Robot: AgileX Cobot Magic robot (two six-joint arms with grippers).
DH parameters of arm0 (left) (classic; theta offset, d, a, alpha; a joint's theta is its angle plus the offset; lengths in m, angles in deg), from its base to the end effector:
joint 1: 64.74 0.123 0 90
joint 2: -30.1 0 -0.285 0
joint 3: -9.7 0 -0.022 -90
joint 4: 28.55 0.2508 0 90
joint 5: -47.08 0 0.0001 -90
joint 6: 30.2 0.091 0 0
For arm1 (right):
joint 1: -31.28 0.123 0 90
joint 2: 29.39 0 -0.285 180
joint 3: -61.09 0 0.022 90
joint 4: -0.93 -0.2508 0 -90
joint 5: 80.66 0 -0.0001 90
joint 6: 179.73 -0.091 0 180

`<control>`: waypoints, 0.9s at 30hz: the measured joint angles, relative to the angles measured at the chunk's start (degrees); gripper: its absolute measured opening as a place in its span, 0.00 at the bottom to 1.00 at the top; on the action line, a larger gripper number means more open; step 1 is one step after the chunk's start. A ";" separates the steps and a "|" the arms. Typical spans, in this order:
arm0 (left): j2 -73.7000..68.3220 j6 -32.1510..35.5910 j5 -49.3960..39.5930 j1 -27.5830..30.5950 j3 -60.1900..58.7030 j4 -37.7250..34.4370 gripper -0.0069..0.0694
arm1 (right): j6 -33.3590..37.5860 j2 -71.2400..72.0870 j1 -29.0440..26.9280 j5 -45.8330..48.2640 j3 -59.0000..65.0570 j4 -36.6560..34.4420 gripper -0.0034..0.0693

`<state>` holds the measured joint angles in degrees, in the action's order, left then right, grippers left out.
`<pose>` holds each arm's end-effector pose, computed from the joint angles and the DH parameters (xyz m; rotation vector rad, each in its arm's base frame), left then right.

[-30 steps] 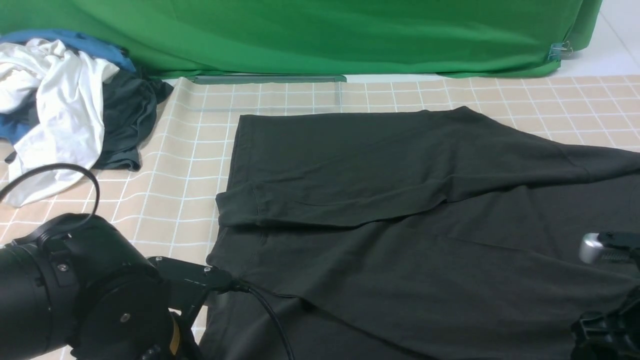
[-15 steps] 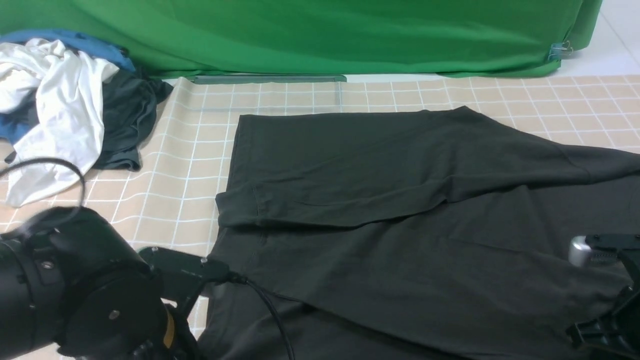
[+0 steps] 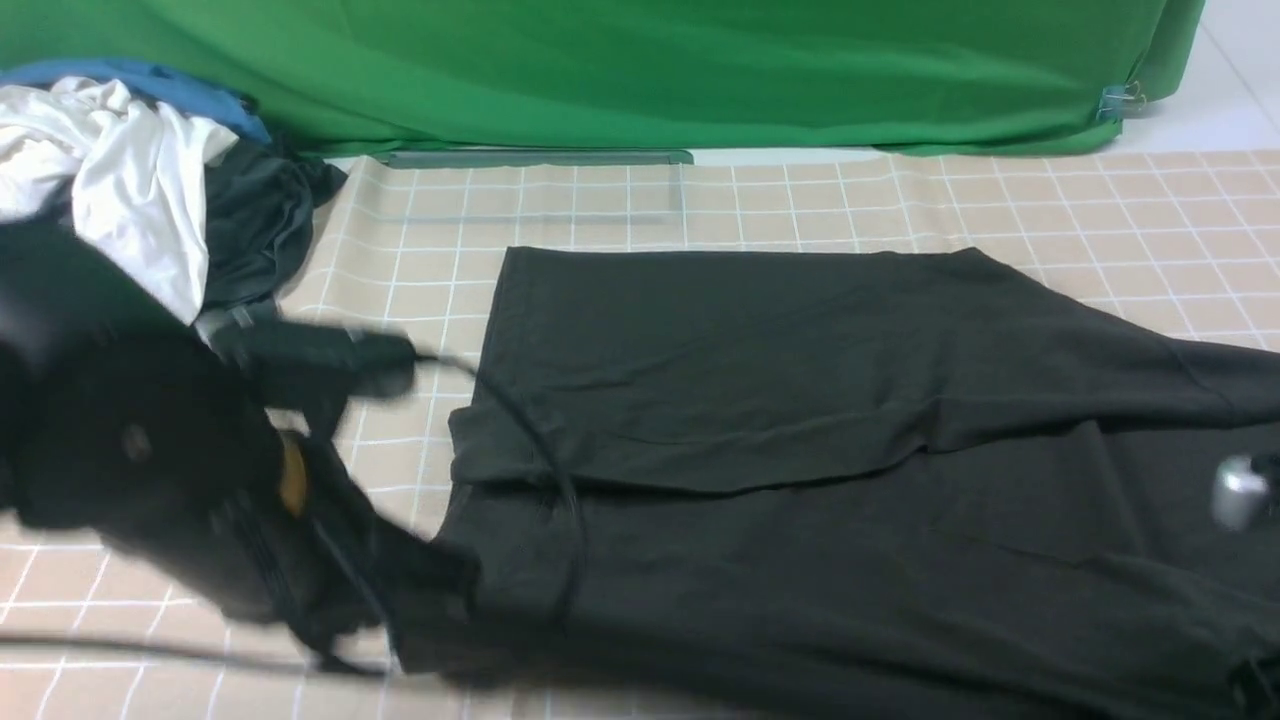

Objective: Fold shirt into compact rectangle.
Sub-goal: 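Fold the black garment in half by bringing its near edge over to the far edge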

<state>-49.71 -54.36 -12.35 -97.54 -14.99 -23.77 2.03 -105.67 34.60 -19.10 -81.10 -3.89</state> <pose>0.1910 -0.1153 0.2748 0.2612 2.8449 -0.0945 0.1766 0.0170 0.2271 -0.0787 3.0635 0.1173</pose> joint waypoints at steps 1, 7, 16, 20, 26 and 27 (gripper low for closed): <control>-0.61 1.48 0.76 2.48 1.60 -0.76 0.14 | 0.16 -0.73 0.00 0.48 -1.76 0.00 0.14; -9.82 9.82 2.63 13.91 13.65 -7.10 0.14 | 1.56 -11.81 0.00 2.87 -17.18 -0.05 0.14; -32.14 12.83 1.79 17.91 38.30 -6.69 0.14 | 4.91 -33.47 -0.08 7.58 -45.08 0.77 0.14; -41.21 12.88 -0.84 19.40 50.06 -6.01 0.14 | 5.10 -41.85 -0.40 7.73 -56.32 0.90 0.14; -54.16 13.20 -3.28 20.97 65.86 -5.89 0.14 | 4.72 -54.53 -1.29 7.73 -70.44 0.64 0.14; -54.48 13.26 -3.28 20.97 66.17 -5.89 0.14 | 4.72 -54.53 -1.29 7.73 -70.70 0.63 0.14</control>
<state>-104.19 -41.10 -15.63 -76.57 51.17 -29.66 6.75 -160.20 33.31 -11.37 -151.81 -3.26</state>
